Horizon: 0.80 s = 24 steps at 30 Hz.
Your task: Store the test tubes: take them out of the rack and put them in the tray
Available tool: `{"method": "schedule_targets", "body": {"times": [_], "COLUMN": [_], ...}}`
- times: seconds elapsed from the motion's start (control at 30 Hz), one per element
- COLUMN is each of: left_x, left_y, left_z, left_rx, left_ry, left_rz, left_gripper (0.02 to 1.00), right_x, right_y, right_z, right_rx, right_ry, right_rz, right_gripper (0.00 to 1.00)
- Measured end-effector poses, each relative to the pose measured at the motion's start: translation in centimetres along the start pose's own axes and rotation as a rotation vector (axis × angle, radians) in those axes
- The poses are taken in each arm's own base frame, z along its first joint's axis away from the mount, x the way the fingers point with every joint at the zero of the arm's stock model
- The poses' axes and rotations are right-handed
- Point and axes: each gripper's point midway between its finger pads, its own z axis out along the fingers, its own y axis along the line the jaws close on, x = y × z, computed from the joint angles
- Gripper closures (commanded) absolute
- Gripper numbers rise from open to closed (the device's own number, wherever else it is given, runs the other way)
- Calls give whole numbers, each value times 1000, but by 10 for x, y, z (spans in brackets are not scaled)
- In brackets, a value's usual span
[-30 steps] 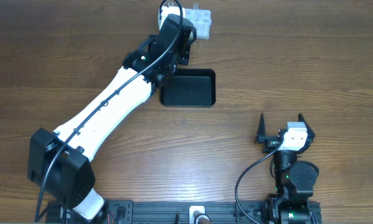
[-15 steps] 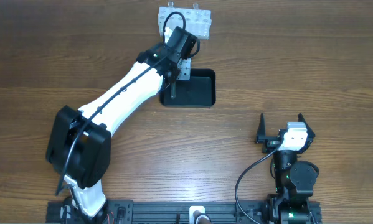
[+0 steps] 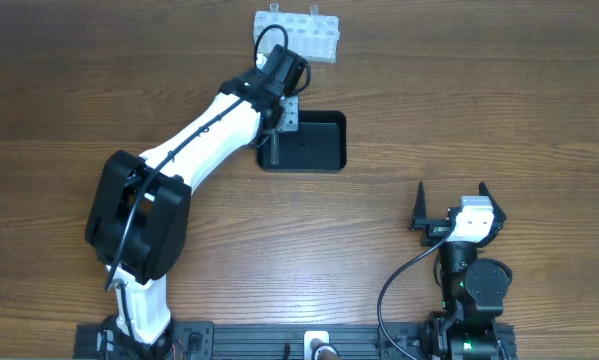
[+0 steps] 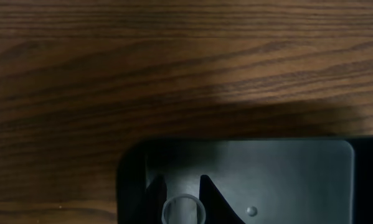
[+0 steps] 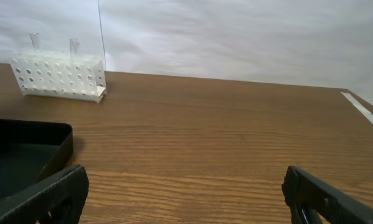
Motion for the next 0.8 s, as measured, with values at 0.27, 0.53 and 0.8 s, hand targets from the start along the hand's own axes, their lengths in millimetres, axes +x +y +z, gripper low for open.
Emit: {"method": "schedule_targets", "body": {"times": [0.27, 0.53, 0.8], "left_x": [-3, -52, -181], "left_y": [7, 1, 5], "left_z": [1, -9, -116], "left_rx": [-6, -2, -11], "left_ry": [-1, -214, -852], "left_rz": [-24, -57, -195], "left_gripper": [496, 349, 237], "right_x": [0, 0, 0], "right_y": [0, 0, 0], "right_z": [0, 0, 0], "right_rx": [0, 0, 0], "right_ry": [0, 0, 0], "right_rz": [0, 0, 1], "right_gripper": [9, 9, 7]}}
